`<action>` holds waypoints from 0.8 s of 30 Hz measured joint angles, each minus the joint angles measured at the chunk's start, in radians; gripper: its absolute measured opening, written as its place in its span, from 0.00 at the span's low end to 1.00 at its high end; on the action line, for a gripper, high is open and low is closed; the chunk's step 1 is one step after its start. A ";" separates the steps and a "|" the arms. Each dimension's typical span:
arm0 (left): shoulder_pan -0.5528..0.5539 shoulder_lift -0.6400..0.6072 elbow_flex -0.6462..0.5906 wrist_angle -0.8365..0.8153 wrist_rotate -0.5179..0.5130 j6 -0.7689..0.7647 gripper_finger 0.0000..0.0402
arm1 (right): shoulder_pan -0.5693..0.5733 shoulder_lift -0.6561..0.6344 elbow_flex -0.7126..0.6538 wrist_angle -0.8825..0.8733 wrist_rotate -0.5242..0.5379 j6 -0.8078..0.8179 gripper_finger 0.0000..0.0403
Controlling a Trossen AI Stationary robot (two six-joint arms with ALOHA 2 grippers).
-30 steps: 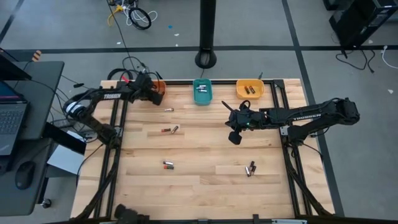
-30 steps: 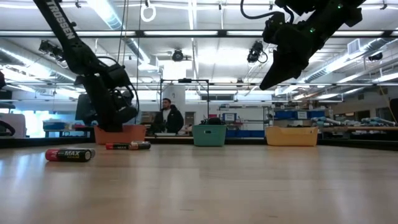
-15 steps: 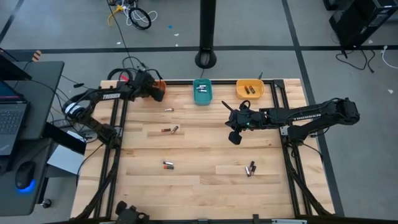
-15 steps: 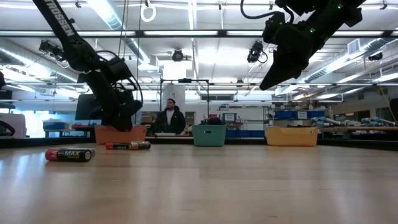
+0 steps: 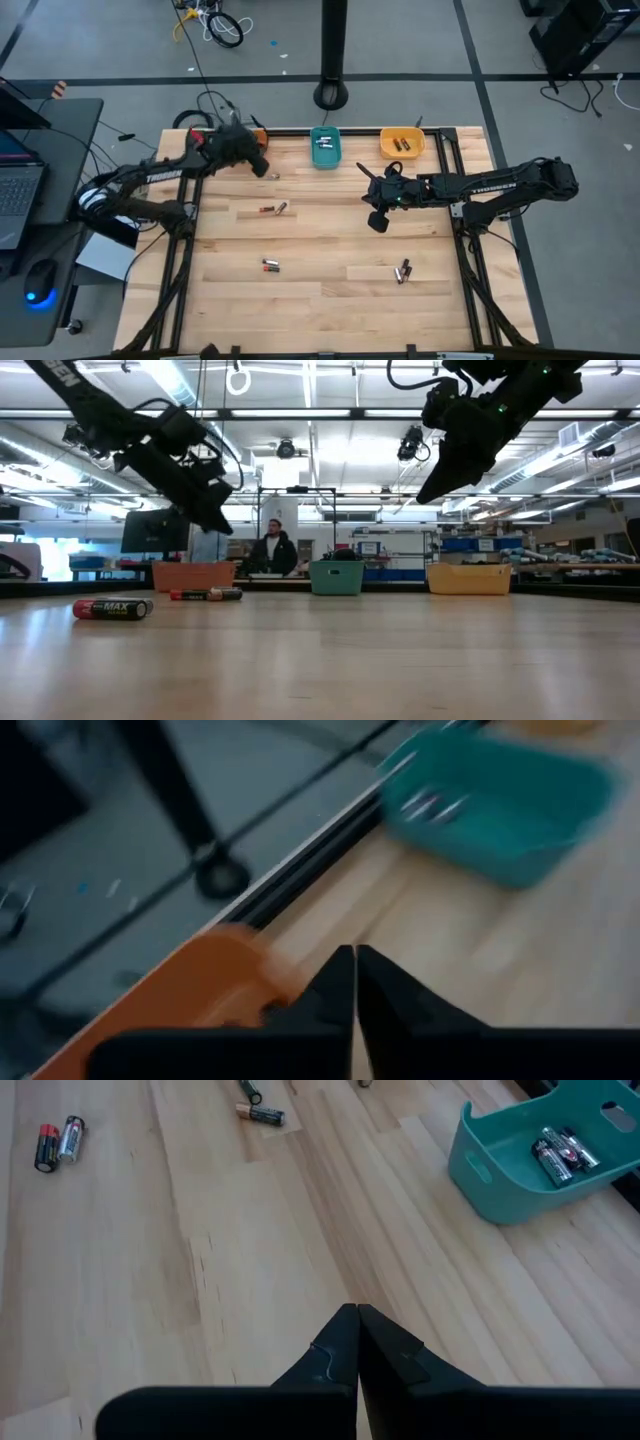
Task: Sort batteries
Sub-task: Put the black-silver battery in the green bin
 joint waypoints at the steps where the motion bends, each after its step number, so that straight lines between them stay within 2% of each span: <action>1: -0.028 -0.016 -0.029 0.053 0.000 0.000 0.02 | 0.003 0.000 0.000 -0.001 0.000 0.002 0.03; 6: -0.180 -0.078 -0.177 0.309 0.000 -0.005 0.03 | 0.044 0.000 0.000 -0.001 -0.026 0.025 0.03; 10: -0.306 -0.102 -0.249 0.431 -0.002 -0.005 0.03 | 0.110 0.000 0.000 -0.035 -0.030 0.084 0.03; 16: -0.460 -0.102 -0.263 0.466 -0.073 -0.002 0.02 | 0.216 0.000 0.000 -0.095 -0.029 0.233 0.04; 24: -0.557 -0.101 -0.263 0.365 -0.088 -0.044 0.02 | 0.292 0.000 0.000 -0.099 0.011 0.324 0.04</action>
